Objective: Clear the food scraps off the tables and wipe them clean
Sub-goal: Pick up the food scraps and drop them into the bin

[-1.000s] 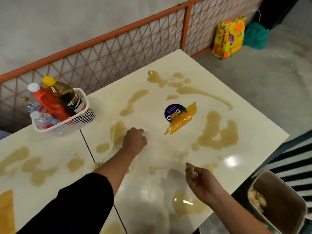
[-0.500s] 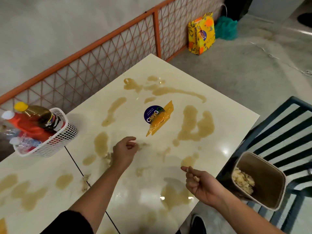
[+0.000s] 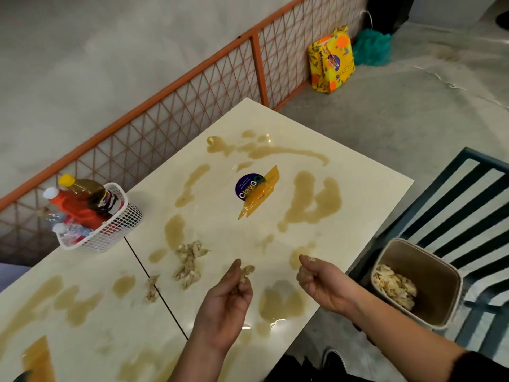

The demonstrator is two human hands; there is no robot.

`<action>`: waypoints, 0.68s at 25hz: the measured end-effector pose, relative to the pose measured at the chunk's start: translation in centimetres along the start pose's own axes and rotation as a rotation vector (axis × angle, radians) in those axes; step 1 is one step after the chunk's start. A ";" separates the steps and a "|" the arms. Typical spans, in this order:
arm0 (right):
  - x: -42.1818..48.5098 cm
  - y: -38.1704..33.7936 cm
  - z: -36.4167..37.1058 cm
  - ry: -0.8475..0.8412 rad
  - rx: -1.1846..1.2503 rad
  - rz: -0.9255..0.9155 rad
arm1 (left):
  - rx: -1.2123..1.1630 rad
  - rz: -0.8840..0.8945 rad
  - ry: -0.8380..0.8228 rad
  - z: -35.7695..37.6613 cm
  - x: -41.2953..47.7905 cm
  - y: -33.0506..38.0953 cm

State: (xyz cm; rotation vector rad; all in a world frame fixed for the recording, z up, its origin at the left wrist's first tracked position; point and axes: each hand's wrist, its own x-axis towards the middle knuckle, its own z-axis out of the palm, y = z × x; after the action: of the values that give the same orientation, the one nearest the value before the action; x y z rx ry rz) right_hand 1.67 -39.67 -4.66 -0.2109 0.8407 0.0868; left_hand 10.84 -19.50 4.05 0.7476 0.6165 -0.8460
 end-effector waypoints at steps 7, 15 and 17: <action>-2.1 -1.3 -3.0 -0.030 -0.049 -0.068 | 0.027 0.110 -0.025 2.7 -2.3 -3.6; -6.5 -5.6 -11.6 0.127 -0.067 -0.122 | 0.120 0.002 -0.034 2.0 -2.9 -8.7; -7.7 -6.9 -13.3 0.187 -0.027 -0.166 | 0.141 -0.065 -0.018 2.0 -2.8 -9.7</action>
State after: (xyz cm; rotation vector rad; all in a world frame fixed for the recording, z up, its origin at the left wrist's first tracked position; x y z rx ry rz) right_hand -12.10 -49.31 -6.47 -0.3171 1.0052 -0.0786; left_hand 1.69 -24.20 4.14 0.8507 0.5712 -0.9622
